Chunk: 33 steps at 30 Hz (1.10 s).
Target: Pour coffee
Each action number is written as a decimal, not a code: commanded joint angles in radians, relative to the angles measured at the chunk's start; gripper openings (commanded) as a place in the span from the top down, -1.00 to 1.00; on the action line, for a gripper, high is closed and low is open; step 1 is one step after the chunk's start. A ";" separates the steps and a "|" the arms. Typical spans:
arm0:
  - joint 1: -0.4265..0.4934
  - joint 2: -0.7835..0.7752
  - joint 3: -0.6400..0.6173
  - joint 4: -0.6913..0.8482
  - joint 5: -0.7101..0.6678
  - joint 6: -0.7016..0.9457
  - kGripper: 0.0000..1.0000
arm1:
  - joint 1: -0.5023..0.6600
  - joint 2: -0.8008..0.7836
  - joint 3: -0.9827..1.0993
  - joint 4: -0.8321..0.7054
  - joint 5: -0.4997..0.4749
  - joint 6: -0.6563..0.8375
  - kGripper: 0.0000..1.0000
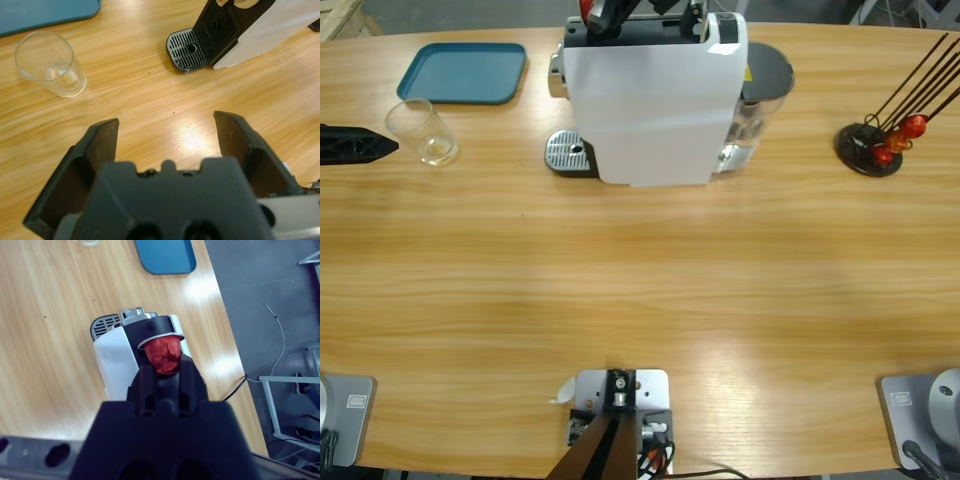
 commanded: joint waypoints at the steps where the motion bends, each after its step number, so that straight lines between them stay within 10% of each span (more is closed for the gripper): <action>1: -0.009 -0.022 0.035 -0.007 -0.009 -0.005 -0.64 | -0.008 0.056 0.047 -0.012 0.019 0.012 1.00; 24: -0.009 -0.030 0.036 -0.007 -0.009 -0.009 -0.64 | -0.008 0.078 0.036 -0.018 0.019 0.026 0.98; 27: -0.009 -0.032 0.036 -0.007 -0.009 -0.009 -0.64 | -0.008 0.078 0.037 -0.017 0.017 0.032 0.65; 29: -0.009 -0.033 0.036 -0.007 -0.009 -0.009 -0.64 | -0.008 0.078 0.036 -0.017 0.014 0.037 -0.06; 33: -0.009 -0.035 0.038 -0.007 -0.009 -0.009 -0.64 | -0.008 0.079 0.036 -0.009 -0.005 0.049 -0.72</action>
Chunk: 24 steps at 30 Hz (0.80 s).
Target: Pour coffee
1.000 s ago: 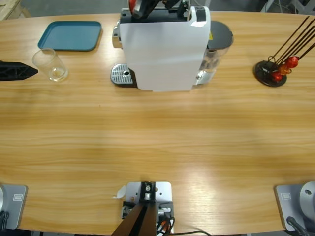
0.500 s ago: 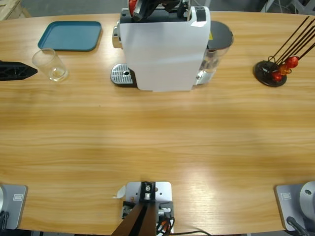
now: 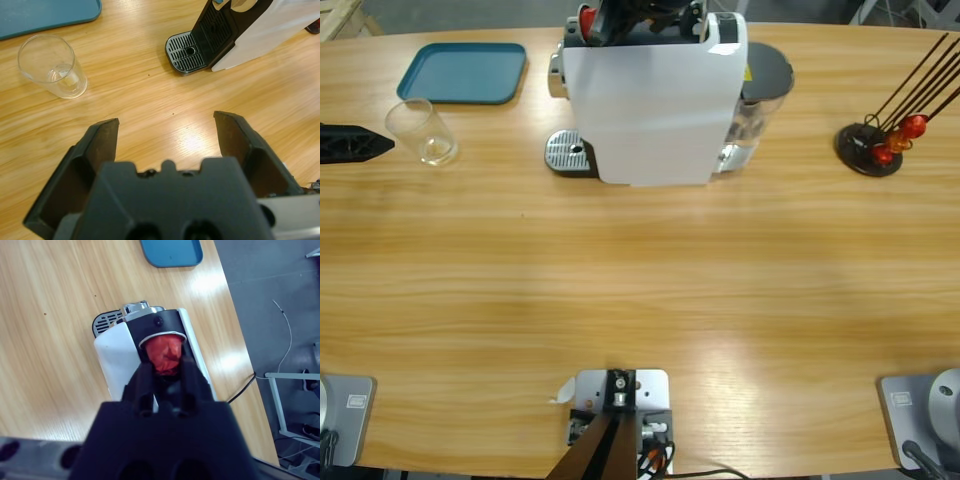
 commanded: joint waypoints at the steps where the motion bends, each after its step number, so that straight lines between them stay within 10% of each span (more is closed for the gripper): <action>1: -0.008 -0.023 0.038 -0.006 -0.009 -0.008 -0.64 | -0.008 0.056 0.022 0.007 -0.012 0.027 -0.79; 15: -0.009 -0.026 0.041 -0.005 -0.010 -0.010 -0.64 | 0.016 -0.107 -0.003 0.016 -0.018 0.134 -0.78; 21: -0.009 -0.007 0.035 -0.008 -0.013 -0.008 -0.64 | 0.106 -0.161 -0.005 0.071 -0.285 0.206 -0.90; 22: -0.010 -0.003 0.034 -0.008 -0.014 -0.008 -0.64 | 0.114 -0.169 -0.011 0.102 -0.332 0.206 -0.87; 24: -0.009 -0.001 0.033 -0.008 -0.015 -0.006 -0.64 | 0.129 -0.185 -0.043 0.223 -0.357 0.166 -0.12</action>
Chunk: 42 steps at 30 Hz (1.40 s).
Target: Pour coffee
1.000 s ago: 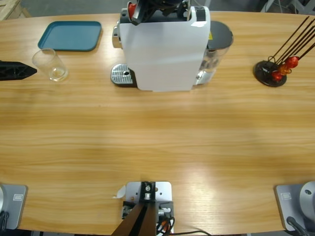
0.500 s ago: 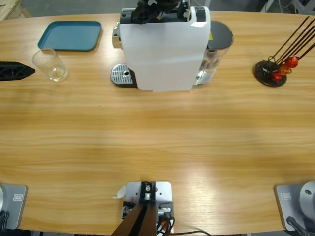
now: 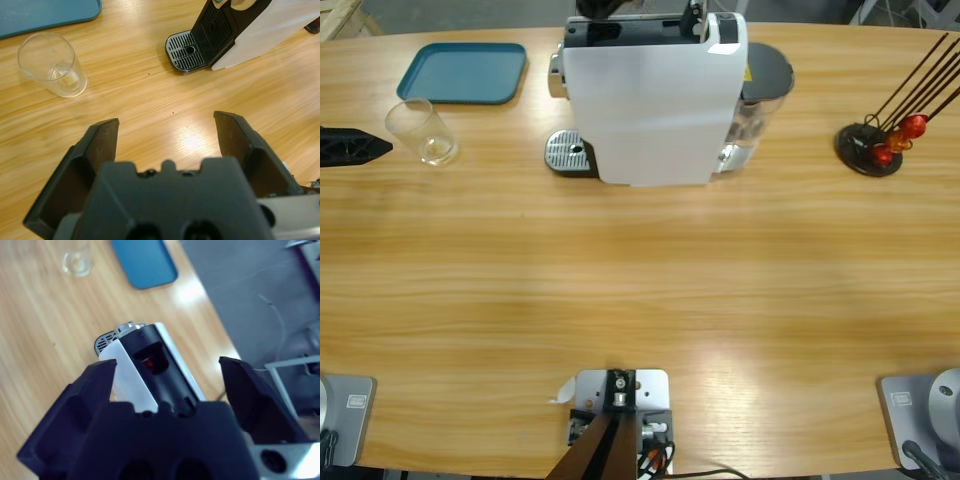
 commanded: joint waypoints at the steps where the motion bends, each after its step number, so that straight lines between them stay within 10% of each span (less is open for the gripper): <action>1: -0.010 0.009 0.025 -0.008 -0.015 -0.006 -0.64 | 0.081 -0.091 -0.049 0.268 -0.220 -0.026 0.19; 4: -0.010 0.008 0.025 -0.008 -0.016 -0.005 -0.64 | 0.089 -0.143 -0.061 0.375 -0.229 0.022 1.00; 16: -0.010 0.010 0.025 -0.011 -0.017 -0.003 -0.64 | 0.088 -0.287 0.035 0.223 -0.085 0.227 1.00; 29: -0.015 -0.002 0.028 -0.013 -0.013 -0.007 -0.64 | 0.145 -0.200 0.447 -0.334 -0.722 0.236 1.00; 42: -0.015 0.018 0.028 -0.026 -0.016 -0.006 -0.64 | 0.185 -0.102 0.446 -0.389 -0.743 0.234 1.00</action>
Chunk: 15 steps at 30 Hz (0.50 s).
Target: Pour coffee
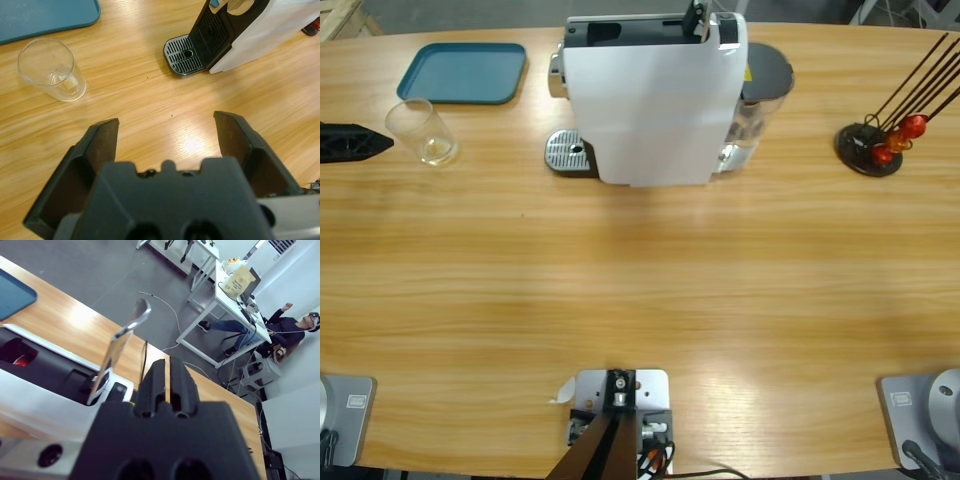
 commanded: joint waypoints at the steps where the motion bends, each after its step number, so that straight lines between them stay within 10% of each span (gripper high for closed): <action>1: -0.009 0.018 0.028 -0.011 -0.016 -0.006 -0.64 | 0.019 0.105 0.013 -0.011 -0.009 -0.004 1.00; 15: -0.009 0.015 0.031 -0.012 -0.018 -0.008 -0.64 | 0.019 0.203 -0.087 -0.033 -0.050 -0.132 1.00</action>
